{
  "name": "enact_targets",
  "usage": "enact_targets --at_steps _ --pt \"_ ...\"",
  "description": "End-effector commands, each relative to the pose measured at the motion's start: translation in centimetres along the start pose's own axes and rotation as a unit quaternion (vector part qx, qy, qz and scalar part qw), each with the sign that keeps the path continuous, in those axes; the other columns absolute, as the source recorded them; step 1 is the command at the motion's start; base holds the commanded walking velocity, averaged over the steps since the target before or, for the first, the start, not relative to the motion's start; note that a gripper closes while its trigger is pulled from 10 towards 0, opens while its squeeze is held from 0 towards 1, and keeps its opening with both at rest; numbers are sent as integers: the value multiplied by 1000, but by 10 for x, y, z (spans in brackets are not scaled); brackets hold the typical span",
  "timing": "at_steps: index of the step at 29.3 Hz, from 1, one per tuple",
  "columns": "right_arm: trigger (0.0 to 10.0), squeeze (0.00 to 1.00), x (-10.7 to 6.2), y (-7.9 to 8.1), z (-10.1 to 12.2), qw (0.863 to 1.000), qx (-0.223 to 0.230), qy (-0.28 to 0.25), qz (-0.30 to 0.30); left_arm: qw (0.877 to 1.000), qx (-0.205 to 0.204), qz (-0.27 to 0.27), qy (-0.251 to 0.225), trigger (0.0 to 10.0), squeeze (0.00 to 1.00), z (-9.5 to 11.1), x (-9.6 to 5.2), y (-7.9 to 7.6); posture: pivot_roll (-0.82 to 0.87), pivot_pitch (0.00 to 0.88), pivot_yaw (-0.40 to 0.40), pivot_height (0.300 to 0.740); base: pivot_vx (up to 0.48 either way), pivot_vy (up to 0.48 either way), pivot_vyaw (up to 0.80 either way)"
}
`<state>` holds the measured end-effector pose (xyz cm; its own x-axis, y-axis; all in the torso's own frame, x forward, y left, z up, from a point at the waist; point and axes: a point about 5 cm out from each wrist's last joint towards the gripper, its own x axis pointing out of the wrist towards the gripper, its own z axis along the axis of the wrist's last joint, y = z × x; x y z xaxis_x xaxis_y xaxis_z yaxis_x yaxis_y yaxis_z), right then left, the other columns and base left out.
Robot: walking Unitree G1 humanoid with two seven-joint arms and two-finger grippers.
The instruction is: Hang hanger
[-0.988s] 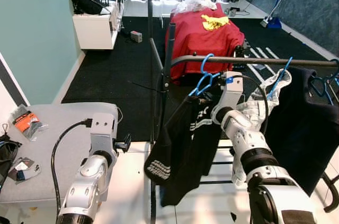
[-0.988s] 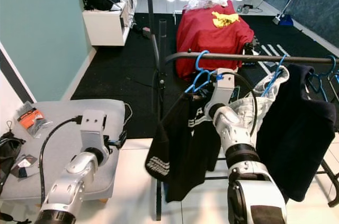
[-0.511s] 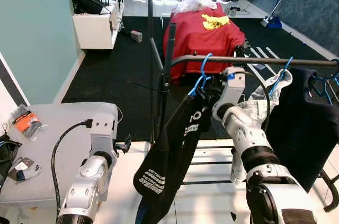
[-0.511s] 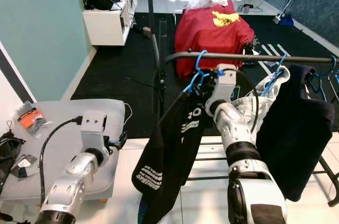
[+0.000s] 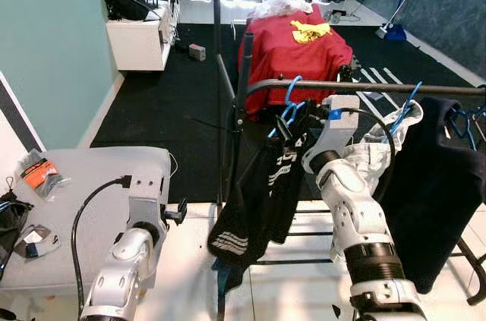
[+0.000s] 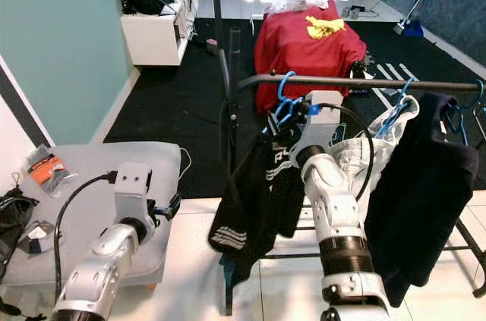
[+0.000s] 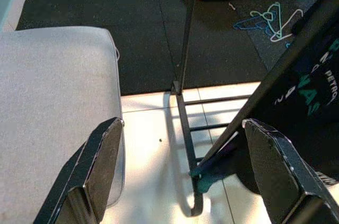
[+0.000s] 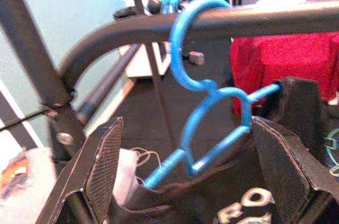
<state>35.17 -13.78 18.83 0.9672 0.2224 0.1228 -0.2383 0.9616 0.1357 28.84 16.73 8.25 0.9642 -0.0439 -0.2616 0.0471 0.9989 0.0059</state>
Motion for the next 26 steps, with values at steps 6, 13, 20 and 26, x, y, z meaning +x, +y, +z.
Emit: enact_targets --at_steps 6,13,20,26 --pt "10000 157 10 -2 -5 1000 1 28 -5 1000 9 -9 1 10000 0 3 1 -1 -55 10 -16 740 0 0 0" --pt "10000 0 17 -8 -9 998 13 53 -13 1000 10 -12 0 10000 0 4 0 -2 -41 29 -28 740 0 0 0" --pt "10000 0 28 -11 -6 997 30 66 -6 1000 13 -12 7 10000 0 -1 -9 1 -17 58 -42 740 0 0 0" --pt "10000 0 39 -9 -2 996 32 75 16 1000 15 4 15 10000 0 -6 -21 12 -1 83 -72 740 0 0 0"
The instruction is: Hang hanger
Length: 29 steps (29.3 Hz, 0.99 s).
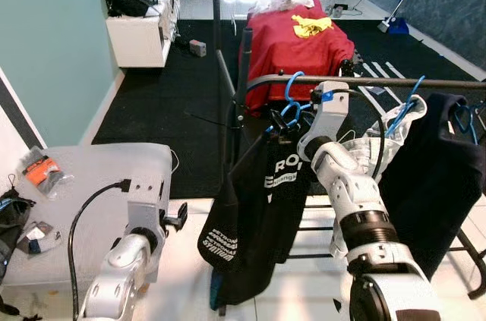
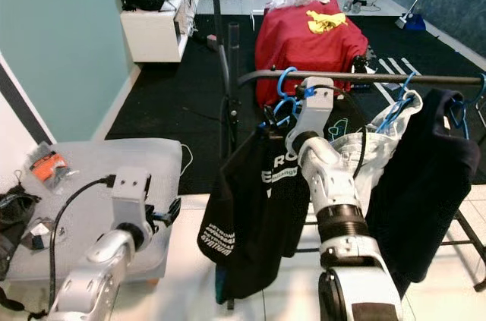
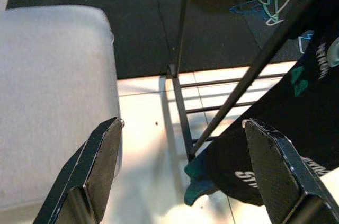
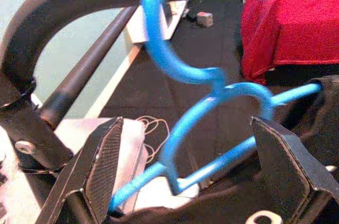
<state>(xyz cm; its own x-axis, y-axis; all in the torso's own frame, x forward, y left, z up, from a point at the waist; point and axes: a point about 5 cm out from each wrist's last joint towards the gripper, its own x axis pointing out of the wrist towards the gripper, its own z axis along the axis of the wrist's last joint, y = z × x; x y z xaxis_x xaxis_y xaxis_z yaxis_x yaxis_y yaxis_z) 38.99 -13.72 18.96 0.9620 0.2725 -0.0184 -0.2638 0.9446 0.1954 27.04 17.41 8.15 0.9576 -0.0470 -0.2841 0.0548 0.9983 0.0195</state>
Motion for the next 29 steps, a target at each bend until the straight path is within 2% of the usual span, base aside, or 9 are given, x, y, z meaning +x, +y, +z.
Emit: enact_targets --at_steps 1,18,19,20,22,23,29 --pt "10000 0 4 0 1 1000 1 5 4 1000 7 8 4 10000 0 0 -4 7 0 85 -77 740 0 0 0" --pt "10000 0 15 -5 6 1000 5 25 12 1000 6 9 12 10000 0 -3 -14 7 15 99 -97 740 0 0 0" --pt "4980 0 16 -6 6 1000 5 24 10 1000 6 8 12 10000 0 -3 -15 7 15 96 -98 740 0 0 0" --pt "2745 0 16 -8 7 1000 7 23 8 1000 6 8 12 10000 0 -4 -15 7 16 93 -98 740 0 0 0" --pt "2745 0 16 -8 7 1000 7 23 8 1000 6 8 12 10000 0 -4 -15 7 16 93 -98 740 0 0 0" --pt "863 0 16 -9 7 1000 9 22 7 1000 7 7 12 10000 0 -4 -15 7 16 90 -97 740 0 0 0" --pt "784 0 16 -9 7 1000 9 20 9 1000 8 5 12 10000 0 -3 -14 6 14 83 -94 740 0 0 0"
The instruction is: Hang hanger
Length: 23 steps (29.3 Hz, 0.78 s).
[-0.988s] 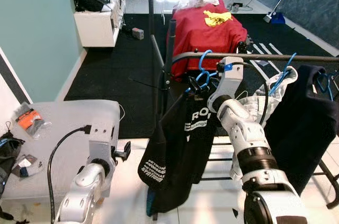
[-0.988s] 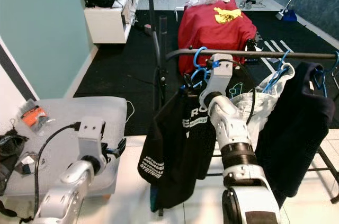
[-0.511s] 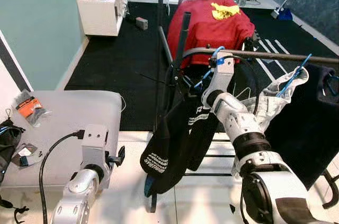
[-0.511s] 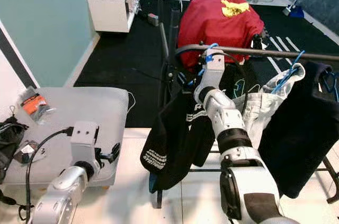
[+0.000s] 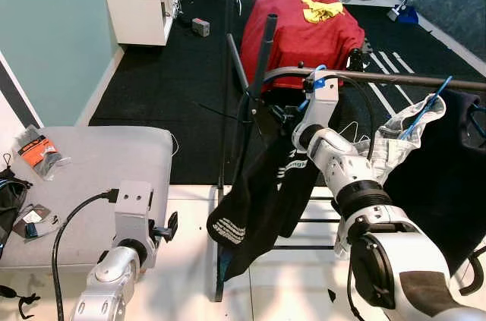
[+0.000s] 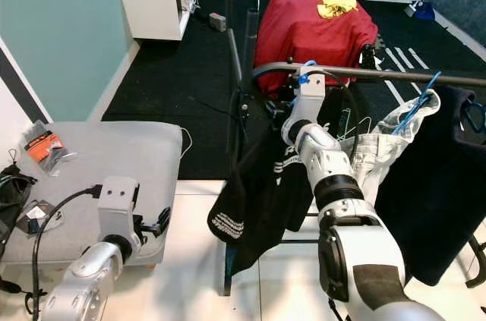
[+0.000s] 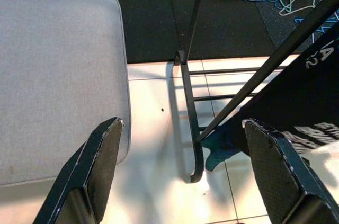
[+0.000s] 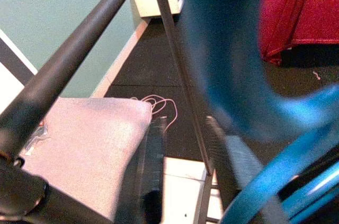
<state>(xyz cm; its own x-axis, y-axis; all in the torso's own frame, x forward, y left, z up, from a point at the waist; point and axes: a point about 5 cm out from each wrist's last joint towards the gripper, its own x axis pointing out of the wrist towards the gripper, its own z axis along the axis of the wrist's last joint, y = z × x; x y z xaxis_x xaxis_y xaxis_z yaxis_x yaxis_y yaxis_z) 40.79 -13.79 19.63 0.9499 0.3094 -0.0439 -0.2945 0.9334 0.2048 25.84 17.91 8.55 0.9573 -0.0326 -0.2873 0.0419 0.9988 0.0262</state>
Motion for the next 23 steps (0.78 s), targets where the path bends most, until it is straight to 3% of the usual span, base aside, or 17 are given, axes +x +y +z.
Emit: enact_targets --at_steps 1,9,11,18,20,22,23 --pt "784 0 -1 -5 -1 1000 5 3 -6 1000 7 -4 10 10000 0 -2 -1 1 14 83 -94 740 0 0 0" --pt "1255 0 0 -2 -1 1000 -1 -1 -1 1000 11 -7 9 10000 0 0 0 1 16 72 -93 740 0 0 0" --pt "2157 0 0 -1 0 1000 -5 -4 -1 1000 11 -10 7 10000 0 1 1 0 12 63 -88 740 0 0 0" --pt "2157 0 0 0 1 1000 -6 -5 -1 1000 11 -11 7 10000 0 2 2 0 11 61 -87 740 0 0 0" --pt "3333 0 -4 6 -6 1000 -5 -2 10 1000 9 -25 5 10000 0 2 5 -3 -26 29 -57 740 0 0 0" --pt "3333 0 -4 6 -6 1000 -5 -2 10 1000 9 -25 5 10000 0 2 5 -3 -26 29 -57 740 0 0 0" --pt "5686 0 -8 11 -12 1000 -11 5 22 999 9 -33 3 10000 0 3 7 -6 -33 24 -52 740 0 0 0"
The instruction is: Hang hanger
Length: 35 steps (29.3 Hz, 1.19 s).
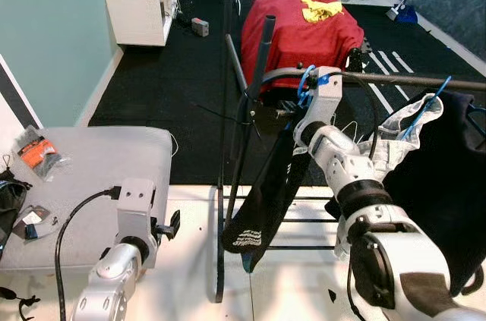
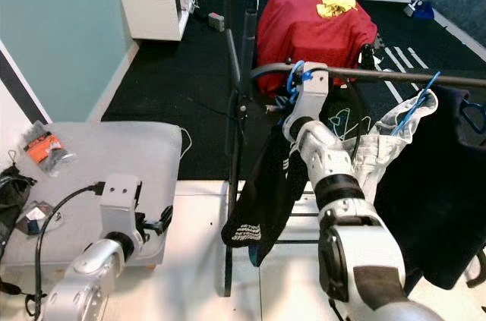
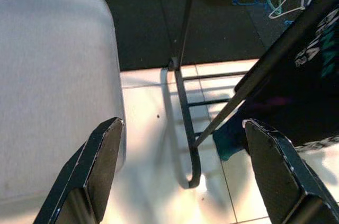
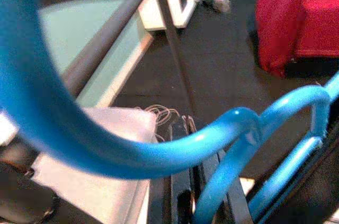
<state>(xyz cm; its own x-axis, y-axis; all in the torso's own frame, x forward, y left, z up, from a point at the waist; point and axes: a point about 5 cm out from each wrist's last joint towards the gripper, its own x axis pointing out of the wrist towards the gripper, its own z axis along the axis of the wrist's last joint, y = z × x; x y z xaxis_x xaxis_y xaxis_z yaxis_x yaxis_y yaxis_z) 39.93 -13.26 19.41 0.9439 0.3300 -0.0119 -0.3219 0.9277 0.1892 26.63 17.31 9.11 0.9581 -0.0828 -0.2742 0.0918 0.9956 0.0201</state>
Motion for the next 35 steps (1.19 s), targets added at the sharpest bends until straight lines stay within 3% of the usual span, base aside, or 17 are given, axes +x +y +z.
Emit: enact_targets --at_steps 1,2,3,6,7,8,9,10,12,13,14,24,25,29,30,34,35 --pt "5686 0 -2 4 -8 1000 -2 18 9 1000 4 -8 11 10000 0 -5 1 0 -33 24 -52 740 0 0 0" --pt "5686 0 -2 4 -8 1000 -2 18 9 1000 4 -8 11 10000 0 -5 1 0 -33 24 -52 740 0 0 0" --pt "10000 0 -5 7 -14 1000 -10 25 15 1000 3 -14 9 10000 0 -4 4 -2 -46 19 -44 740 0 0 0" --pt "10000 0 -10 8 -21 999 -15 31 15 1000 0 -21 6 10000 0 -2 7 -4 -57 15 -36 740 0 0 0" --pt "10000 231 -14 8 -26 999 -15 33 10 1000 -3 -25 4 10000 0 0 10 -5 -60 14 -31 740 0 0 0" --pt "10000 867 -17 8 -29 999 -13 35 5 1000 -5 -28 2 10000 0 0 11 -7 -60 14 -28 740 0 0 0" --pt "10000 867 -17 8 -29 999 -13 35 5 1000 -5 -28 2 10000 0 0 11 -7 -60 14 -28 740 0 0 0" --pt "10000 1000 -19 8 -30 999 -11 35 3 1000 -6 -30 2 10000 0 1 12 -7 -60 14 -28 740 0 0 0" --pt "10000 992 -20 8 -31 999 -13 36 -2 999 -7 -31 1 10000 0 1 12 -7 -57 12 -21 740 0 0 0" --pt "10000 886 -21 8 -31 999 -15 37 -4 999 -7 -32 1 10000 0 2 12 -7 -57 13 -19 740 0 0 0" --pt "10000 0 -21 9 -31 999 -18 37 -6 999 -8 -35 0 10000 0 3 13 -7 -58 14 -13 740 0 0 0" --pt "10000 0 -25 6 -22 999 -15 26 -11 999 -10 -44 -5 10000 0 6 15 -6 -60 14 -8 740 0 0 0" --pt "10000 1000 -25 6 -22 1000 -14 26 -8 999 -10 -46 -7 10000 0 7 16 -6 -55 13 -7 740 0 0 0" --pt "10000 1000 -24 5 -21 999 -18 31 -6 999 -9 -48 -8 10000 0 8 17 -6 -51 9 -4 740 0 0 0" --pt "10000 659 -23 4 -20 999 -19 36 -5 999 -9 -50 -9 10000 0 8 17 -5 -51 9 -3 740 0 0 0" --pt "10000 659 -22 4 -20 999 -19 39 -4 999 -9 -51 -9 10000 0 8 17 -5 -51 9 -3 740 0 0 0" --pt "10000 0 -19 0 -19 998 -17 54 -7 998 -9 -55 -7 10000 0 7 18 -4 -50 4 0 740 0 0 0"
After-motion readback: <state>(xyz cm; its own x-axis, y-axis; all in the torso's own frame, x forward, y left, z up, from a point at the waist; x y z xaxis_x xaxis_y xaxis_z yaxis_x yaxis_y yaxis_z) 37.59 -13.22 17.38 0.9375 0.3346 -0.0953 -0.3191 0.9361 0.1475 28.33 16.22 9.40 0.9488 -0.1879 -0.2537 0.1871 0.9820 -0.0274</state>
